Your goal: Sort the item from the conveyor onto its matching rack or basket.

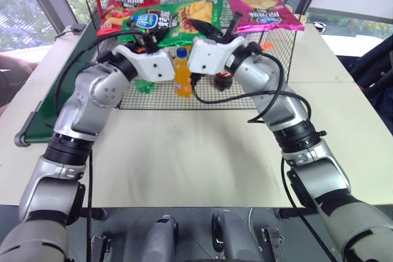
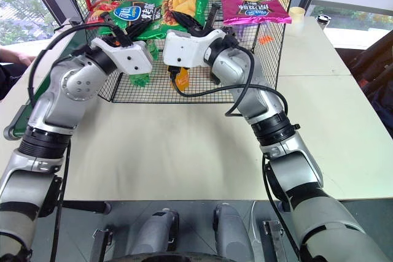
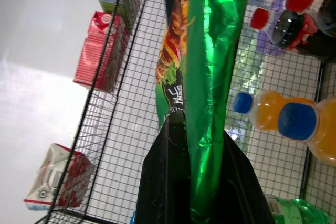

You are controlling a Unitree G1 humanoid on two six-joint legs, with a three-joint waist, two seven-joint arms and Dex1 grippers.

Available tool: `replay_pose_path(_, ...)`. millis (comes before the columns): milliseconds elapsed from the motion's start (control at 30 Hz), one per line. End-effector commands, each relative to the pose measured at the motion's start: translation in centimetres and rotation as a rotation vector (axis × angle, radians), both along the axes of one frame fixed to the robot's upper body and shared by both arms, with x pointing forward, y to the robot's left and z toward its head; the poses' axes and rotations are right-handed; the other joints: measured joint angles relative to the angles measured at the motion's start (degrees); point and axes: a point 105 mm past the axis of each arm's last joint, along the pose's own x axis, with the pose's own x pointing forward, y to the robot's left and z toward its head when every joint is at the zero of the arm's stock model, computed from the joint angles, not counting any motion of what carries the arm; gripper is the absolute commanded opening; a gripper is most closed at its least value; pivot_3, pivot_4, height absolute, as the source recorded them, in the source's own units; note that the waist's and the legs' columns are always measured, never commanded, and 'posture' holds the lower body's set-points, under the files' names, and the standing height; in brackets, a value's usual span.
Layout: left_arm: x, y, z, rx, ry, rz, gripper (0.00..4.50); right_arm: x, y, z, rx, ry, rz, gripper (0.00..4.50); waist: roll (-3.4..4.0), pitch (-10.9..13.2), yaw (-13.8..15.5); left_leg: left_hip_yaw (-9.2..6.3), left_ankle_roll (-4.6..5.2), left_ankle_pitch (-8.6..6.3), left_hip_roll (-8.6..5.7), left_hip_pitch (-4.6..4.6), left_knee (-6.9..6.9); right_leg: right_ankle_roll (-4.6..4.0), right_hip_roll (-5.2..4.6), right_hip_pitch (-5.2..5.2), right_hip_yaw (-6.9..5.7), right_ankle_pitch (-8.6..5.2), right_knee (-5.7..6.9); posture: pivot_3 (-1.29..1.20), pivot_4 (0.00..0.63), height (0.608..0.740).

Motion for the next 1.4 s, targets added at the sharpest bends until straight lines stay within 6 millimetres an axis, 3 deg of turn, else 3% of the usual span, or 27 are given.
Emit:
replay_pose_path(33,-0.7,3.5,3.5,-0.073,-0.092,0.056,0.00,-2.1,-0.2,2.7,0.040,-0.094,0.091,1.57,0.00,0.00,0.00,0.00,0.00,0.00,0.00,0.00,0.00,0.00,0.00,0.00,0.00,0.00,0.00,0.00,0.150,0.740)
replay_pose_path(200,-2.0,5.4,5.2,-0.112,-0.103,0.005,0.00,-2.9,-0.8,2.4,-0.064,-0.134,0.164,3.88,0.00,0.00,0.07,0.01,0.00,0.00,0.00,0.00,0.02,0.00,-0.02,0.00,0.00,0.00,-0.01,0.00,0.150,0.740)
replay_pose_path(267,-2.6,6.0,5.6,-0.134,-0.095,-0.026,0.00,-3.0,-1.3,2.4,-0.074,-0.139,0.184,4.41,0.00,0.00,0.28,0.01,0.00,0.00,0.00,0.00,0.02,0.01,-0.03,0.02,-0.01,0.00,-0.02,0.00,0.150,0.740)
replay_pose_path(500,-4.2,6.0,4.9,-0.201,0.106,-0.230,0.00,-3.4,-2.1,2.4,-0.076,-0.170,0.279,4.41,0.00,0.00,0.08,0.03,0.00,0.00,0.00,0.01,0.05,0.00,-0.02,0.04,0.00,0.01,-0.01,0.00,0.150,0.740)
replay_pose_path(767,-4.2,6.0,4.0,-0.154,0.257,-0.301,0.00,-4.1,-2.1,2.8,-0.119,-0.369,0.329,4.41,0.00,0.00,0.01,0.05,0.00,0.00,0.00,0.01,0.05,-0.01,-0.01,0.03,0.01,0.01,-0.01,0.00,0.150,0.740)
replay_pose_path(1400,-5.4,4.1,3.7,-0.098,0.337,-0.452,0.00,-3.9,-1.6,2.2,-0.173,-0.366,0.434,4.41,0.00,0.00,-0.04,0.08,0.00,0.00,0.01,0.02,0.07,-0.02,0.01,0.03,0.07,0.01,0.01,0.00,0.150,0.740)
